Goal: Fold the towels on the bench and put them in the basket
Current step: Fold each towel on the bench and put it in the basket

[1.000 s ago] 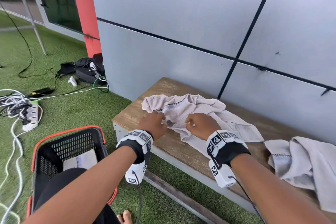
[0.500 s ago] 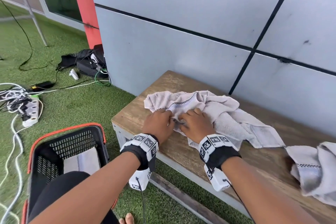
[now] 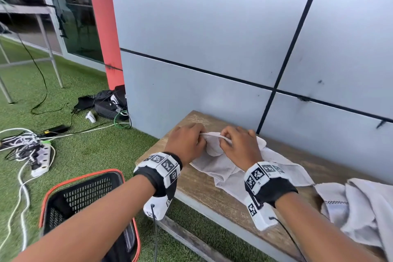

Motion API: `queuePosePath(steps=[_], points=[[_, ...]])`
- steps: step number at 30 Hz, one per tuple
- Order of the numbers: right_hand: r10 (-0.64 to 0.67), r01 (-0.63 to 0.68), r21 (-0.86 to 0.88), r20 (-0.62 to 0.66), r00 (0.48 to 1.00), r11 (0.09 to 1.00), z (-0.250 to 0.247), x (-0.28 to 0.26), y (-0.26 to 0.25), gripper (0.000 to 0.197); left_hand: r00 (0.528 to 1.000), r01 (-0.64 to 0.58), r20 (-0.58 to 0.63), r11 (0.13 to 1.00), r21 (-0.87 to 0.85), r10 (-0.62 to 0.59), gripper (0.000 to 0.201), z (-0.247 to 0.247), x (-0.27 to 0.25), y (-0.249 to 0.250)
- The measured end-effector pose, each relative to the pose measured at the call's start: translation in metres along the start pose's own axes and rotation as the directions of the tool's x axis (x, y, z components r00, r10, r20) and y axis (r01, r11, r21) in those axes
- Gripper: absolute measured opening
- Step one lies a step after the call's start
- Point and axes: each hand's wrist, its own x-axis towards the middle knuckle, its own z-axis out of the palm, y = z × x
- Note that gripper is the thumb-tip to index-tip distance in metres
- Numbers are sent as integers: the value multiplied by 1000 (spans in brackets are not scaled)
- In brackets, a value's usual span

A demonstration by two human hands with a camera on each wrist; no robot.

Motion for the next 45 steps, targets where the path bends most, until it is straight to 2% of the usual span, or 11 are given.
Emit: queuePosePath(steps=[7, 12, 17, 19, 21, 23, 26, 30, 33, 39, 45], points=[[-9, 11, 18, -119, 993, 1000, -71, 11, -11, 7, 988, -142, -58, 990, 24, 144, 17, -39, 13, 32], [-26, 12, -125, -105, 994, 992, -117, 9, -2, 9, 981, -178, 116, 964, 198, 158, 44, -65, 17, 25], [21, -44, -178, -131, 991, 983, -152, -3, 25, 6, 978, -204, 78, 971, 127, 196, 47, -91, 22, 6], [11, -40, -277, -105, 994, 960, -164, -9, 31, 8, 977, -210, 49, 977, 43, 208, 54, -101, 26, 3], [-7, -16, -404, -55, 998, 914, -173, -15, 34, 14, 983, -181, 11, 972, -148, 184, 47, -112, 28, 10], [-12, 7, -450, -7, 1000, 893, -178, -21, 38, 18, 990, -140, -15, 944, -300, 142, 26, -122, 32, 22], [-29, 34, -446, 18, 999, 894, -185, -35, 48, 16, 983, -182, -103, 912, -368, 154, 24, -136, 41, 40], [4, -24, -342, -60, 998, 940, -205, -54, 69, 5, 980, -183, -146, 903, -387, 136, 19, -152, 52, 50], [27, -63, -285, -129, 991, 956, -230, -58, 76, 9, 975, -211, -140, 909, -359, 171, 19, -160, 58, 59], [-43, -58, -328, -293, 955, 943, -315, -34, 59, 10, 956, -260, -216, 916, -304, 200, 17, -199, 90, 86], [-100, -78, -415, -390, 916, 906, -414, -15, 13, 5, 893, -355, -364, 911, -209, 264, 17, -273, 116, 129]])
